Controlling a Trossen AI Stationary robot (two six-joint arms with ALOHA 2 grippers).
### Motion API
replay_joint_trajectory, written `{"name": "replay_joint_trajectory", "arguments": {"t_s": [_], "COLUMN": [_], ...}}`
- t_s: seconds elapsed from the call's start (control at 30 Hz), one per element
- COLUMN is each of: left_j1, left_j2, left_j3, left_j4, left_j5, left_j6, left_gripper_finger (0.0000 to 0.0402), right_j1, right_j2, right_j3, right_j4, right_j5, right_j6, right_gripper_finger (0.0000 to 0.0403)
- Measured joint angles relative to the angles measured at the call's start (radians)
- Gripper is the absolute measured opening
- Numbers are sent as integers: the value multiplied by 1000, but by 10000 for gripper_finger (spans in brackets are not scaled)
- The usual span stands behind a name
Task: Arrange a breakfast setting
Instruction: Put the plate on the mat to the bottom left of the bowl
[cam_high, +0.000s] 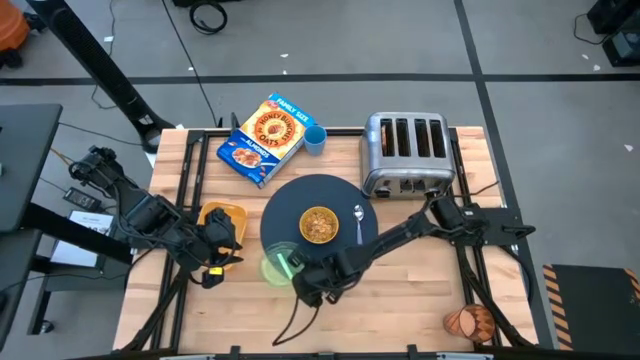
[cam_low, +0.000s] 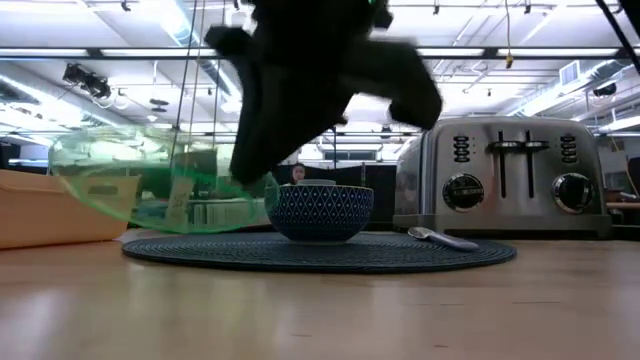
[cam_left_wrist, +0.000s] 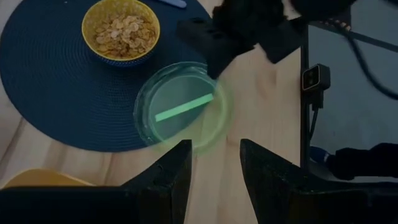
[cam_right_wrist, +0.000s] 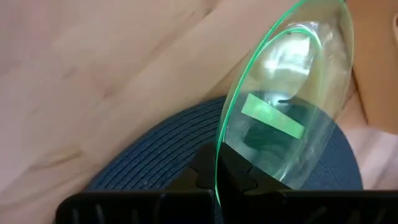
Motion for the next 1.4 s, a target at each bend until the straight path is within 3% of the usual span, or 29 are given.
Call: {"name": "replay_joint_trajectory", "arguments": {"t_s": [0.37,0.93,1.17,1.4], "left_j1": [0,0,0,0], "left_j2": [0,0,0,0], "left_j3": [0,0,0,0], "left_j4": [1,5,5,4], "left_j5": [2,2,2,2], "left_j6": [1,-10,-9,-10], "left_gripper_finger": [144,144,144,144], "right_j1": [-40,-37,-16,-45], "right_j2": [53,55,51,46], "right_j3": [0,0,37,61], "right_j4": [22,2,-65,-18], "right_j5": [-3,-21,13,-76], "right_j6": [-31,-29,-23,230], "right_gripper_finger": [9,75,81,78]}}
